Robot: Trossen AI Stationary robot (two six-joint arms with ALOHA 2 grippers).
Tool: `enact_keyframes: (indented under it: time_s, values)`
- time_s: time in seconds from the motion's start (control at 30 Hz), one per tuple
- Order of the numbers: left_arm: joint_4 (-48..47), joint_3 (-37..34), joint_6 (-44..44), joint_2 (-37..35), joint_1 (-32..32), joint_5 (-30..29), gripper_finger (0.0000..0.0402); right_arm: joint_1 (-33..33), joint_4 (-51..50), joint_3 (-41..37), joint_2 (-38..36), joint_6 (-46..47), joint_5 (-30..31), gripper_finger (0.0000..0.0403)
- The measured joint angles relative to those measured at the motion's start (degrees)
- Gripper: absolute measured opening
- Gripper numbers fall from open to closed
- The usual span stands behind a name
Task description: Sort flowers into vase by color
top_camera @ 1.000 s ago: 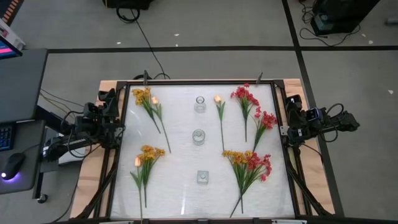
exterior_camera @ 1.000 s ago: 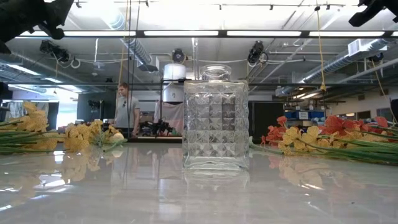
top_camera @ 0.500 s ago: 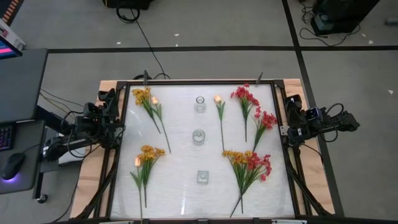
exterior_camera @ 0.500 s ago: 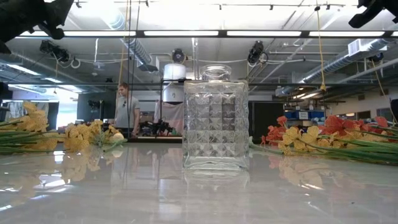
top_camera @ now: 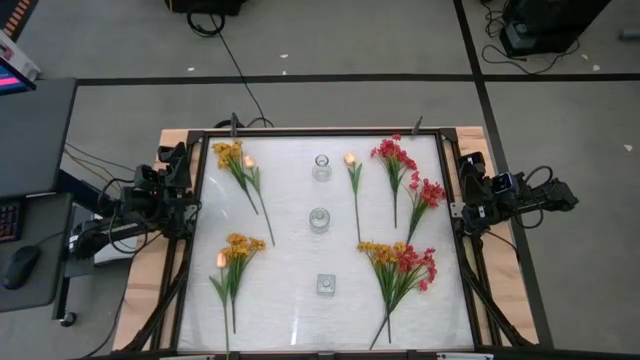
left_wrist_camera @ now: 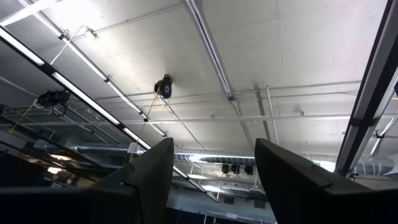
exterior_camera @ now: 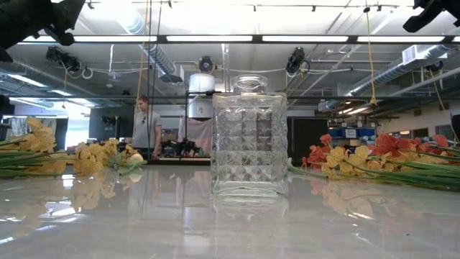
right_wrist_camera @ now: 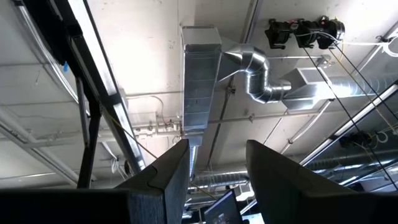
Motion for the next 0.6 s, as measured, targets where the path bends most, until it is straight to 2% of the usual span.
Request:
enact_keyframes:
  time_s: [0.6]
  values:
    - [0.02,0.02,-0.01,-0.01,0.0,-0.01,0.0231,0.0,0.29,0.0,-0.02,0.15,0.68,0.0168]
